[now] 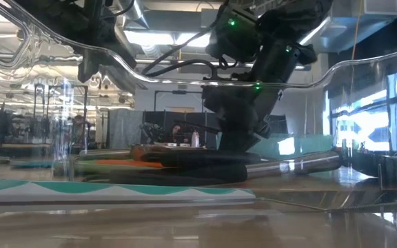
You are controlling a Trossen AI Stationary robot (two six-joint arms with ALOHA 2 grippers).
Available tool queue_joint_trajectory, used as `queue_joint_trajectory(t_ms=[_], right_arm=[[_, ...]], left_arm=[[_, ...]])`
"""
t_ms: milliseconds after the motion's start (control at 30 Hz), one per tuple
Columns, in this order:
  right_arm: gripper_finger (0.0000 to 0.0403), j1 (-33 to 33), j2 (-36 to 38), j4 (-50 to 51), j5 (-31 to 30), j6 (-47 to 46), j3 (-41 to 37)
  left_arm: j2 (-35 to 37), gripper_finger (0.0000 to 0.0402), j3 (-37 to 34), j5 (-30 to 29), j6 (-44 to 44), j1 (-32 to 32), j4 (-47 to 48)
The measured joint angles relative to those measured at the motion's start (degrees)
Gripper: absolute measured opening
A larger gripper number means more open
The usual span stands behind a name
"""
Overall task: Pick & Place Kitchen Items
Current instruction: Put the orange table knife into the transparent bin
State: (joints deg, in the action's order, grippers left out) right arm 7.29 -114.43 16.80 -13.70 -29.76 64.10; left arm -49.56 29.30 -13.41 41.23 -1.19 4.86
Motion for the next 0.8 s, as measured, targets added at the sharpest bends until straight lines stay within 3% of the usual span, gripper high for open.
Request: queue_joint_trajectory(t_ms=[333,567,800], right_arm=[[0.0015,-0.2,0.0,3.5,-6.2,-0.1,0.0],[0.0015,-0.2,0.0,3.7,-6.4,0.0,0.0],[0.0015,-0.2,0.0,3.8,-6.4,0.2,0.0]], left_arm=[[-0.9,0.0004,0.0,1.3,3.1,-0.5,0.1],[-9.7,0.0004,0.0,17.5,7.3,-5.5,-1.7],[-24.2,0.0014,0.0,28.8,1.7,-12.8,-20.5]])
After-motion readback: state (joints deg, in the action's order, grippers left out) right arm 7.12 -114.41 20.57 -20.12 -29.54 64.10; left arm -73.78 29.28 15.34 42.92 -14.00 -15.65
